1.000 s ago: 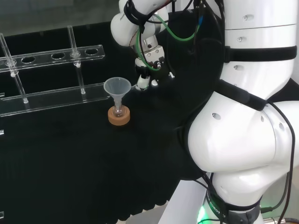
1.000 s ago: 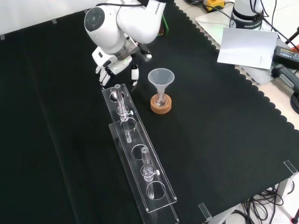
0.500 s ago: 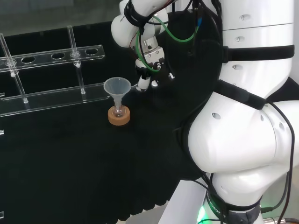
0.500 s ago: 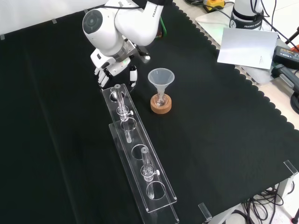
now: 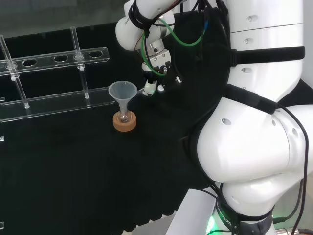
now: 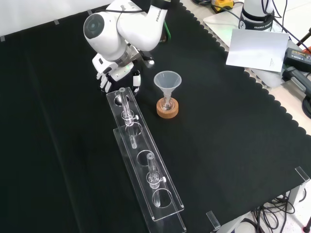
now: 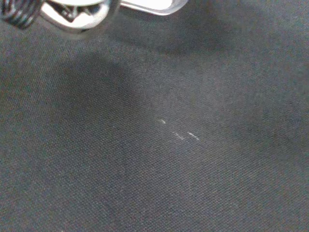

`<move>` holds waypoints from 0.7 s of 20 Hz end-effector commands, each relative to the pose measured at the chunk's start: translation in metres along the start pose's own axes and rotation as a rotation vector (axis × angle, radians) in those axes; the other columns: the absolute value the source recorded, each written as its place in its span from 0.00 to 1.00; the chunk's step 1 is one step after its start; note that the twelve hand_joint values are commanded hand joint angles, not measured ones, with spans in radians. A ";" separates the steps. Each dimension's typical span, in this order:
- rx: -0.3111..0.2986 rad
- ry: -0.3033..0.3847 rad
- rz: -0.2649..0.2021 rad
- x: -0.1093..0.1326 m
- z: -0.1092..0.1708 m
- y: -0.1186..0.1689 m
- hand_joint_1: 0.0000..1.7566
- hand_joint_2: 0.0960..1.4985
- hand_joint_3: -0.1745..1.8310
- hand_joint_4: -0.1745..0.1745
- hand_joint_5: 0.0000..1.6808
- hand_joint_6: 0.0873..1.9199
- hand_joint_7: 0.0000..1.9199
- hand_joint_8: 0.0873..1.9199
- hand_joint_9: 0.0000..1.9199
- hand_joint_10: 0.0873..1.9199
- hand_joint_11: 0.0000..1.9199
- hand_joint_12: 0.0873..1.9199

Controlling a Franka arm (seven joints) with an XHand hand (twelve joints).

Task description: Pick up the weighing funnel.

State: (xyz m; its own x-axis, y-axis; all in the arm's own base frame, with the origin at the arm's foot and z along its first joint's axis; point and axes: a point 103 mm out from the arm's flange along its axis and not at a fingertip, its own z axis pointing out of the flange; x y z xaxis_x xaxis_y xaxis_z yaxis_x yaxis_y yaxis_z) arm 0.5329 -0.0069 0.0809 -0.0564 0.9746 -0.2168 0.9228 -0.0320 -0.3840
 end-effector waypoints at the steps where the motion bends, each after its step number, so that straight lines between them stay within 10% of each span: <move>1: 0.011 -0.001 -0.008 0.000 0.005 0.004 0.51 0.38 0.36 0.54 0.45 0.29 0.27 0.33 0.40 0.25 0.26 0.66; 14: 0.005 0.003 -0.008 0.003 0.007 0.006 0.51 0.39 0.37 0.56 0.46 0.29 0.27 0.33 0.40 0.24 0.26 0.66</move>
State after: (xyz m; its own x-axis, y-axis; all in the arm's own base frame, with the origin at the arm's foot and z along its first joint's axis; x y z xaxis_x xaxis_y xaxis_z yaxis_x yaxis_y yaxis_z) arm 0.5362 -0.0061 0.0715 -0.0632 0.9743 -0.2161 0.9175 -0.0284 -0.3966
